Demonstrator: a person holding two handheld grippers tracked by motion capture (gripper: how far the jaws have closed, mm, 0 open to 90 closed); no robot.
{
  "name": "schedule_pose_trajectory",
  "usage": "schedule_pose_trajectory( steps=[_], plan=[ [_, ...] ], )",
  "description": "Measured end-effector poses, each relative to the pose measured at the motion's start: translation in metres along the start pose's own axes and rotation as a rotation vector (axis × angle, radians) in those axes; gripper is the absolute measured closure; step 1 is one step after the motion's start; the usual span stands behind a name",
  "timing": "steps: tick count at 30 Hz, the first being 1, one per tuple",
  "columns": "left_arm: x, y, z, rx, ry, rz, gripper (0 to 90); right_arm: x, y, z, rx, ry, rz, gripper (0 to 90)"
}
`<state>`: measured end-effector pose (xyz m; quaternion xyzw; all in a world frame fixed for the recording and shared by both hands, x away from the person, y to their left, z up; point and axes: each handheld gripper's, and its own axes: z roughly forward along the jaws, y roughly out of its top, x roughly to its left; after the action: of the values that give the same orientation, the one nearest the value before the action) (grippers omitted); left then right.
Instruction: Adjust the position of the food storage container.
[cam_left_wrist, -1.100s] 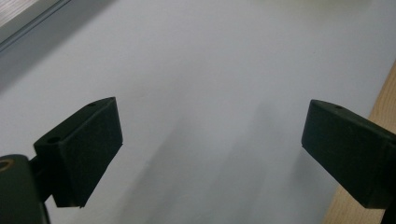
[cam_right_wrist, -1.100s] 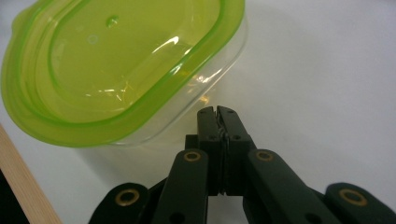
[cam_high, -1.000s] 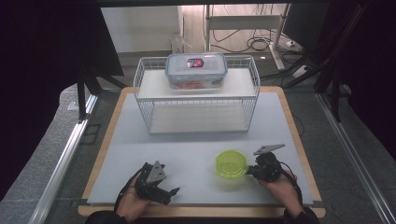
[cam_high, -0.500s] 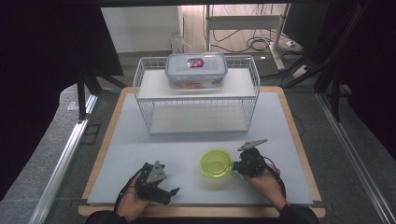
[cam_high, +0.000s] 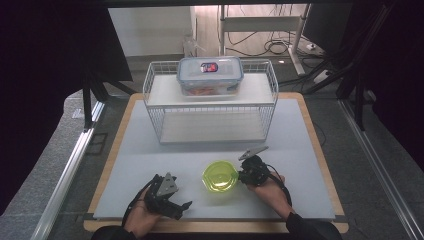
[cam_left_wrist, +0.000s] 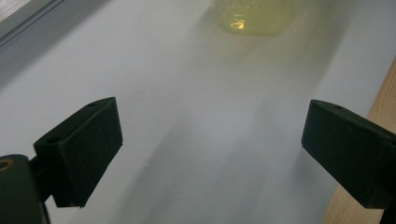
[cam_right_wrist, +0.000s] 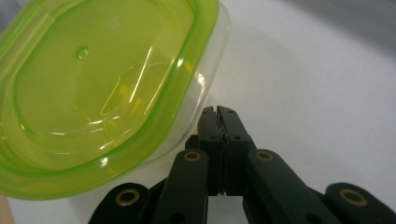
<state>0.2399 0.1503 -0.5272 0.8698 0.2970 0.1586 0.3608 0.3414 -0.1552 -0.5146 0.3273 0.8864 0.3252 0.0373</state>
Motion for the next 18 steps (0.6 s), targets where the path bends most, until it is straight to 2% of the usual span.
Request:
schedule_pose_trajectory(
  steps=[4,6,11,12,18],
  plan=[
    [0.0,0.0,0.0,0.0,-0.001,0.0,5.0,-0.006,-0.002,-0.008,-0.009,-0.04,-0.016,84.0],
    [0.0,0.0,0.0,0.002,0.001,0.0,5.0,-0.007,-0.003,-0.01,-0.012,-0.045,-0.017,82.8],
    [0.001,-0.001,0.0,0.001,0.002,0.0,5.0,-0.013,-0.008,-0.026,-0.051,-0.108,-0.037,70.8],
    [0.001,-0.001,0.0,0.001,0.002,0.0,5.0,-0.013,-0.008,-0.026,-0.051,-0.108,-0.037,70.8],
    [0.001,-0.001,0.0,0.001,0.002,-0.004,5.0,-0.016,-0.013,-0.046,-0.13,-0.151,-0.047,49.8]
  ],
)
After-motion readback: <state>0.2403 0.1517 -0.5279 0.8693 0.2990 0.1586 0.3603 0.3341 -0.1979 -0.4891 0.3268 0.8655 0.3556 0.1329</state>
